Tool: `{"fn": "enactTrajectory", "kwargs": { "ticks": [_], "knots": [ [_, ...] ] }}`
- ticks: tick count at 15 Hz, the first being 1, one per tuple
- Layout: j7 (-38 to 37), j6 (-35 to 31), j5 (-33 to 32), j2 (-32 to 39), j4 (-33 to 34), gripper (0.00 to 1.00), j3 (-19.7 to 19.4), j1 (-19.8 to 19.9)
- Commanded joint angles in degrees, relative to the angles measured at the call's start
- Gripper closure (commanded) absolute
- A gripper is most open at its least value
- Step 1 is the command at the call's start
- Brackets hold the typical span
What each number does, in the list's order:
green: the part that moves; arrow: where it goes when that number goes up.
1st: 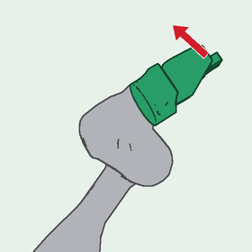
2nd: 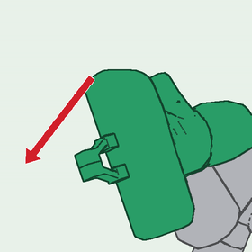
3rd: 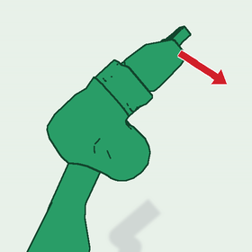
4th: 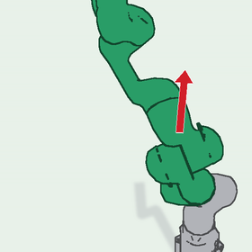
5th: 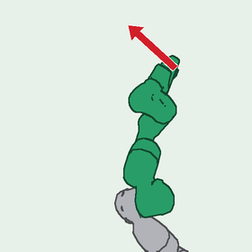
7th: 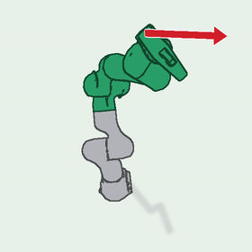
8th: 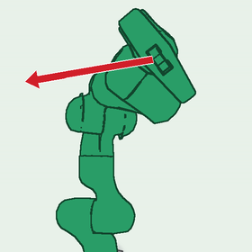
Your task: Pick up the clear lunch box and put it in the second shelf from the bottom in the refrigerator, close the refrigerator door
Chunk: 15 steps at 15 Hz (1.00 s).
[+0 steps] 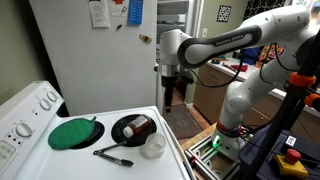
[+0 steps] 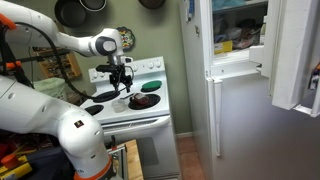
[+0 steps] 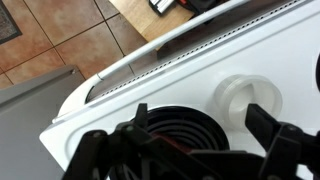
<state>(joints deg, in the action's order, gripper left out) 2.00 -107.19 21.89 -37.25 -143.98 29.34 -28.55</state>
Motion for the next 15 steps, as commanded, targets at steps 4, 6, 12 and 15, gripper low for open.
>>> {"fn": "enactTrajectory", "kwargs": {
  "ticks": [4,6,12,15],
  "knots": [
    [5.75,-12.34,1.18,8.05,-1.23,0.00,0.34,-7.00],
    [7.93,-16.81,1.58,10.81,-1.91,0.00,-0.30,-9.70],
    [8.46,-19.99,0.38,17.52,-1.93,0.00,-1.47,-13.31],
    [7.17,-20.62,-0.61,19.65,-1.82,0.00,-1.36,-13.26]
  ]
}}
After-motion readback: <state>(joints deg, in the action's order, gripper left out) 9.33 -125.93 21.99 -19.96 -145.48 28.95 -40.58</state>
